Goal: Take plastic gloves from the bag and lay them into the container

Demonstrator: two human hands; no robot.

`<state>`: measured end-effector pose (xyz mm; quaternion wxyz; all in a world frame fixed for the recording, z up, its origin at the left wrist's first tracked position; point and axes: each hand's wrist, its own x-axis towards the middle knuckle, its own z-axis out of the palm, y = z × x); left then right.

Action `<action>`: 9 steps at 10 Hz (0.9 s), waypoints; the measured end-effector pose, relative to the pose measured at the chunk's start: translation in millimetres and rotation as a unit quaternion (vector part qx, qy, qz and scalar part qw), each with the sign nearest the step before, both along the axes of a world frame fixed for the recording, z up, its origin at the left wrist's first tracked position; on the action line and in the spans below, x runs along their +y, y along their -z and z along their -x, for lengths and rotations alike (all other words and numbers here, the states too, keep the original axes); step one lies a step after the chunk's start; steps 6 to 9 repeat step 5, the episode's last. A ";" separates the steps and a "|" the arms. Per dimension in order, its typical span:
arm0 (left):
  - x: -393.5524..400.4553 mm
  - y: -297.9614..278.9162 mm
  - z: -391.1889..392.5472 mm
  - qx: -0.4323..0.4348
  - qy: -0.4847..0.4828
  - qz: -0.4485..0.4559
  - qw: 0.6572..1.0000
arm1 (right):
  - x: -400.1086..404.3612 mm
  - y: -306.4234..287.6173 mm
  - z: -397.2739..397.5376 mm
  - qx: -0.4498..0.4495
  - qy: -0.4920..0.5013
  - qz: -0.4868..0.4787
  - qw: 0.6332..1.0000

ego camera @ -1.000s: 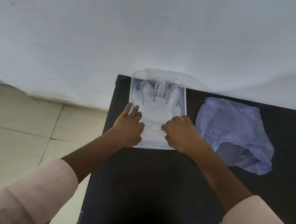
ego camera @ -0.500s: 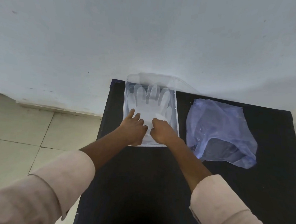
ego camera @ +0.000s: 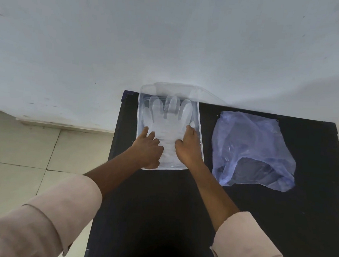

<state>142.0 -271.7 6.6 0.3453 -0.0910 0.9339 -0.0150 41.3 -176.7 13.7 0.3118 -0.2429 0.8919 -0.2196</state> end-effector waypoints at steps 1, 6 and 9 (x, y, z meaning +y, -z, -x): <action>0.3 0.3 0.6 0.008 0.000 -0.002 1.000 | 2.0 -3.2 -3.1 0.019 -0.005 0.016 1.000; -8.0 -8.8 -0.9 0.033 -0.013 0.004 0.999 | 8.6 -11.4 2.1 -0.055 0.059 0.071 0.994; -8.0 -8.8 -0.9 0.033 -0.013 0.004 0.999 | 8.6 -11.4 2.1 -0.055 0.059 0.071 0.994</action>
